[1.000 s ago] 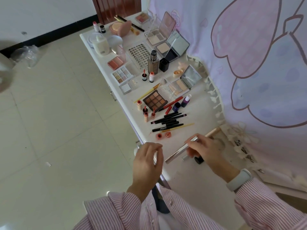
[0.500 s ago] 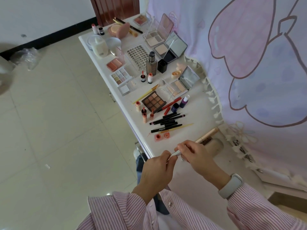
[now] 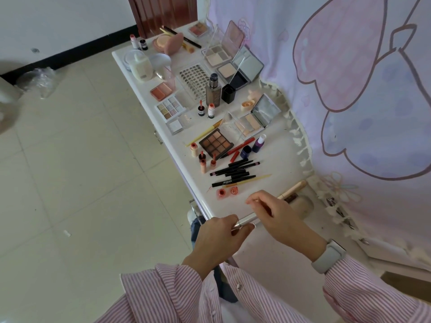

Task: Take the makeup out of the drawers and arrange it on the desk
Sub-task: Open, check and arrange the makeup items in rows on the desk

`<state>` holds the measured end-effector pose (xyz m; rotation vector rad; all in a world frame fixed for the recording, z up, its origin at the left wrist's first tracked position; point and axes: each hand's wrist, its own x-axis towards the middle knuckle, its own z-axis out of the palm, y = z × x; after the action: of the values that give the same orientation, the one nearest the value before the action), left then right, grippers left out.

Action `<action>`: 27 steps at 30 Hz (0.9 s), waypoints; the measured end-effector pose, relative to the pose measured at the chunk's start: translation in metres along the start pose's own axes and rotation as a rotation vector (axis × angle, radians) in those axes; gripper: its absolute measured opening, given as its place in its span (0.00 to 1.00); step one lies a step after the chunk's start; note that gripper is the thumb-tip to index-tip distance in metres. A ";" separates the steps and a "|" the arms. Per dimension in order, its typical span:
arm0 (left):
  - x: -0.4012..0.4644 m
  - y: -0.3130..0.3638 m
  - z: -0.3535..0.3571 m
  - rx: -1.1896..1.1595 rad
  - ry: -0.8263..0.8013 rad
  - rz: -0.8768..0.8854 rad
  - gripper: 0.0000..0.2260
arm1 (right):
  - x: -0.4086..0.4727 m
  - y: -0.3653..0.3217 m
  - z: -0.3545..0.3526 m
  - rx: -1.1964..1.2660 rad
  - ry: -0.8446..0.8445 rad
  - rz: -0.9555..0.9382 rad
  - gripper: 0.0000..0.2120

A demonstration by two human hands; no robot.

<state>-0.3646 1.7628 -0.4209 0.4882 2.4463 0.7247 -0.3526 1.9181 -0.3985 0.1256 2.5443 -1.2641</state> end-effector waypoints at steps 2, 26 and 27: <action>0.001 -0.002 -0.001 -0.010 0.000 -0.022 0.20 | -0.001 0.002 -0.003 0.054 -0.069 -0.029 0.12; -0.035 -0.011 -0.017 -0.086 0.040 0.162 0.09 | -0.019 -0.022 0.010 0.174 0.063 0.275 0.11; -0.038 -0.012 -0.019 -0.106 0.038 0.164 0.09 | -0.021 -0.025 0.012 0.181 0.092 0.271 0.11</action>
<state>-0.3485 1.7278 -0.3995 0.6444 2.4075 0.9337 -0.3352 1.8944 -0.3794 0.5593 2.3796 -1.4017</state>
